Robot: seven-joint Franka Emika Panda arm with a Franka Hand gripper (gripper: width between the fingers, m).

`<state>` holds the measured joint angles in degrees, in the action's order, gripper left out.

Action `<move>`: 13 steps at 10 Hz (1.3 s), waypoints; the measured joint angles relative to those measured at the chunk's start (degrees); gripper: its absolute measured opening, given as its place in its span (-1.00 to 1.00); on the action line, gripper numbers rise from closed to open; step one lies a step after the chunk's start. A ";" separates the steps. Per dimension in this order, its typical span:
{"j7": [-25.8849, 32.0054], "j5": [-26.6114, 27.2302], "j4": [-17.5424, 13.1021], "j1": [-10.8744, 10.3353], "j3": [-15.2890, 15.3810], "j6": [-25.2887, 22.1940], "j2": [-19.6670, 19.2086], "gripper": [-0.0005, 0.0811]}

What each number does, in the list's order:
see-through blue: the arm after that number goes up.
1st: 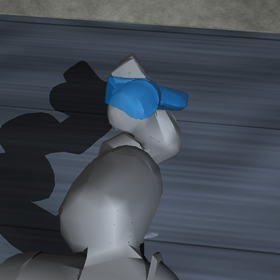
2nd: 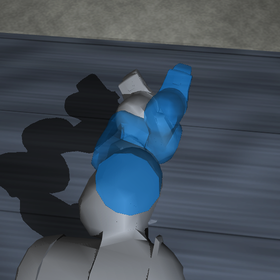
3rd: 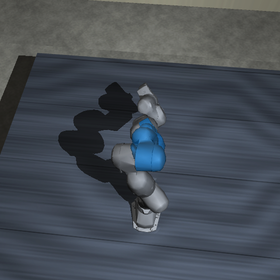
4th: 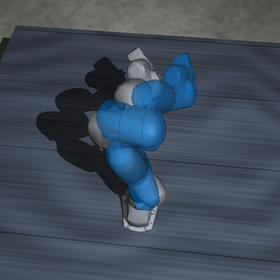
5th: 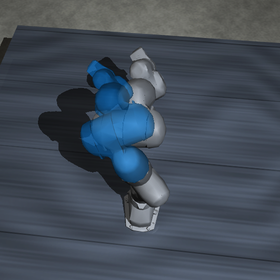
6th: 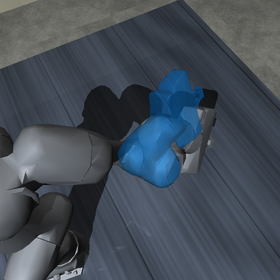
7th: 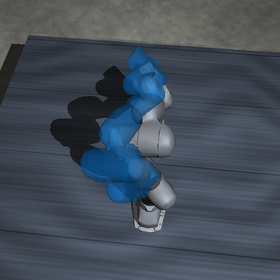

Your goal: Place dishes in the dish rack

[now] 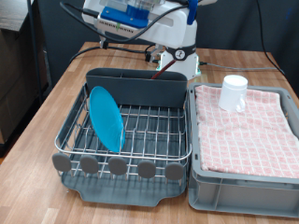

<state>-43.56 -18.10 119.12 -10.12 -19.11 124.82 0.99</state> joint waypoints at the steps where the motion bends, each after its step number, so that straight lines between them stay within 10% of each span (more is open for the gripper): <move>1: -0.04 0.01 0.01 0.02 -0.01 -0.11 -0.17 0.98; 7: 11.01 13.52 -5.03 -2.10 3.94 -16.04 -1.22 0.98; 13: -4.15 14.27 5.61 -4.78 9.74 -7.45 6.13 0.98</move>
<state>-47.71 -3.82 124.73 -14.90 -9.36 117.37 7.12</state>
